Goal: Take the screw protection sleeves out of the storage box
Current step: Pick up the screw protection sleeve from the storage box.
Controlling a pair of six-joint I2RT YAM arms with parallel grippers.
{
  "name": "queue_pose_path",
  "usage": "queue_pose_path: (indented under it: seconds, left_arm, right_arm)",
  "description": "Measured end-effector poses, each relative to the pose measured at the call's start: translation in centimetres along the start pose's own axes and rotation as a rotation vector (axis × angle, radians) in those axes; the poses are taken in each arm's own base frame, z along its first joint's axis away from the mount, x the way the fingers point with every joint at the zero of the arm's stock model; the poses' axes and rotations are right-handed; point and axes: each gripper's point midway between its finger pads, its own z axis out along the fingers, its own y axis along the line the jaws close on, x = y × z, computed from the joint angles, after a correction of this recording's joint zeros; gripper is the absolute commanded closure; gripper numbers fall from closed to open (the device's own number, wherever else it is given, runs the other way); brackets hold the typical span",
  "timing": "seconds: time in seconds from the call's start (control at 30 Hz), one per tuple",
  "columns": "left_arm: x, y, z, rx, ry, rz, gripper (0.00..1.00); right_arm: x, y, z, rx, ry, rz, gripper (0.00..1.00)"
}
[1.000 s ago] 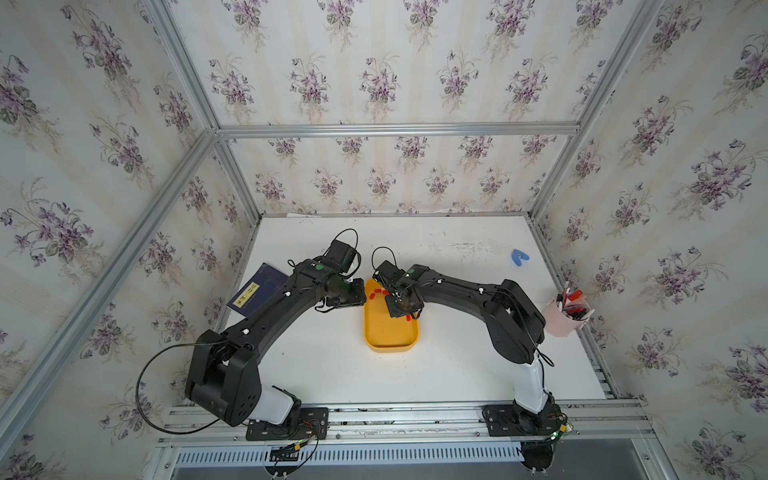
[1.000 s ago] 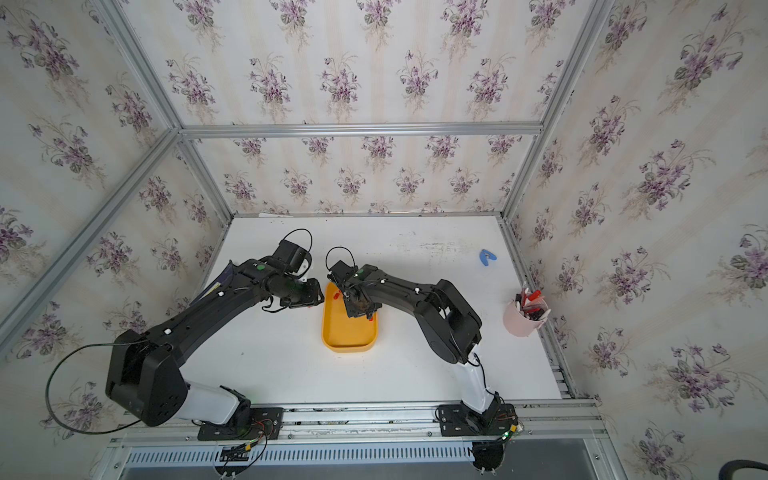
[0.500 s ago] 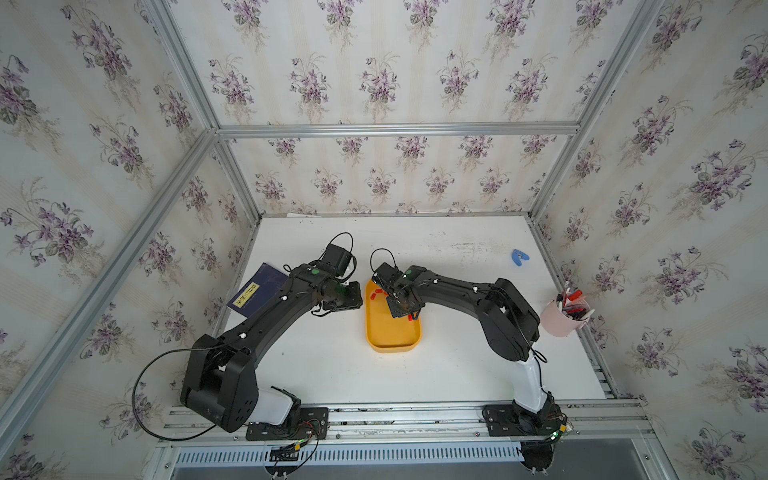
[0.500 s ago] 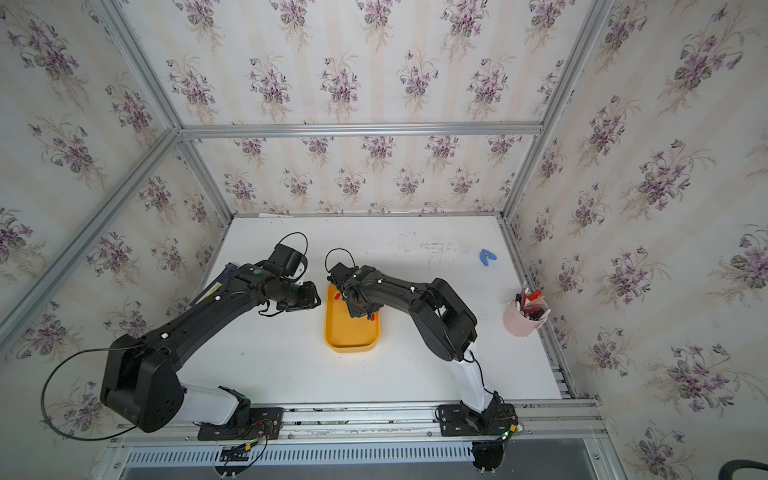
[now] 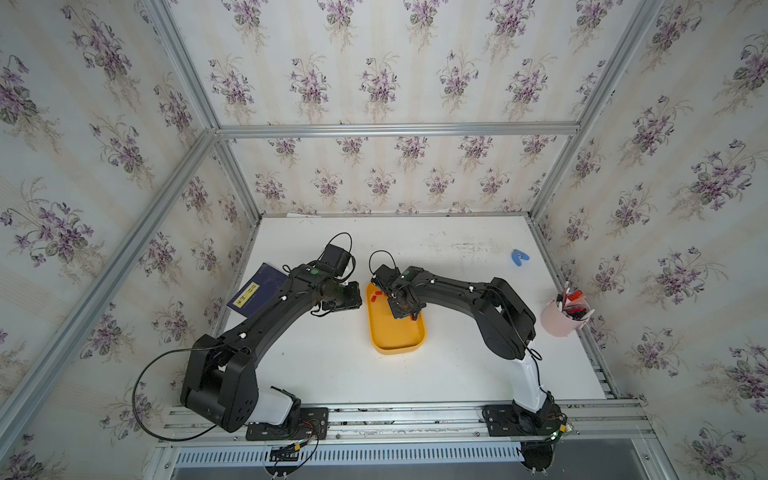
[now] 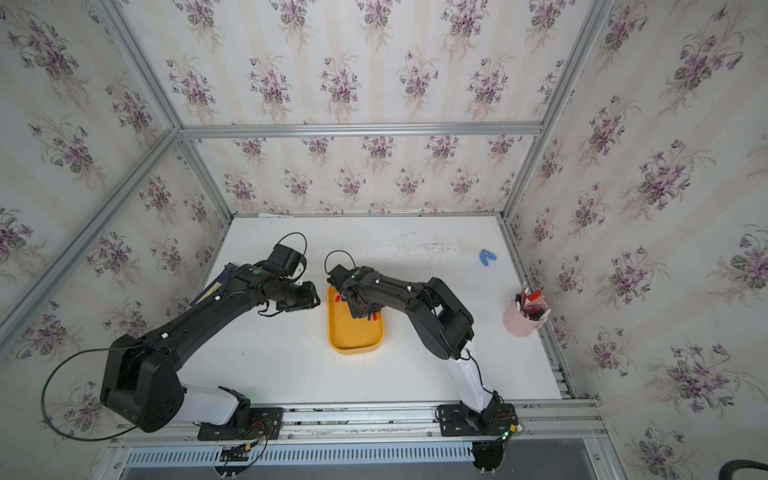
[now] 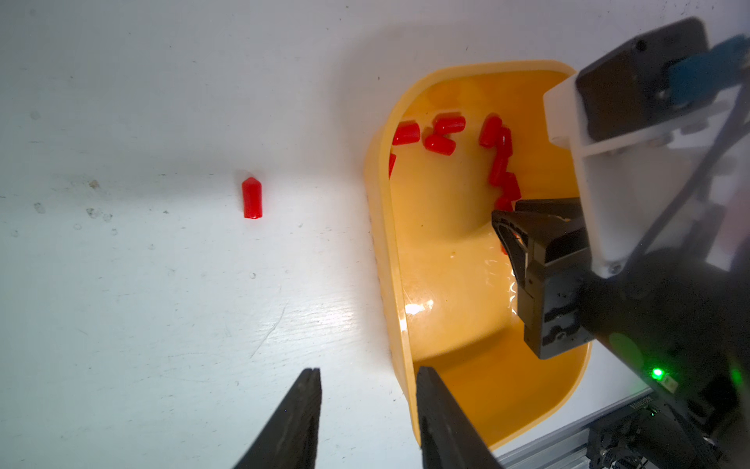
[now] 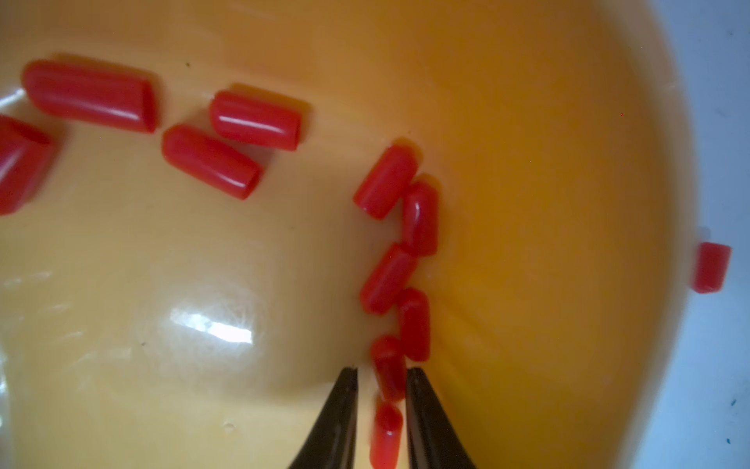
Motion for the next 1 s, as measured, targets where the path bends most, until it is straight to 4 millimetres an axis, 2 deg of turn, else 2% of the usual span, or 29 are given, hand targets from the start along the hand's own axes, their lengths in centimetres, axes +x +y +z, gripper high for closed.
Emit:
queue_pose_path:
  seconds: [0.27, 0.63, 1.0]
  left_arm:
    - [0.1, 0.0, 0.1, 0.002, 0.003, 0.000, 0.56]
    - [0.0, 0.1, 0.0, 0.001, 0.002, -0.004, 0.56]
    - [0.0, 0.2, 0.1, 0.000, 0.002, -0.005, 0.56]
  right_arm:
    - [0.4, -0.6, 0.7, 0.046, 0.014, -0.011, 0.74]
    - [0.0, -0.7, 1.0, 0.068, 0.007, -0.014, 0.84]
    - [0.0, -0.7, 0.5, 0.054, 0.001, -0.010, 0.87]
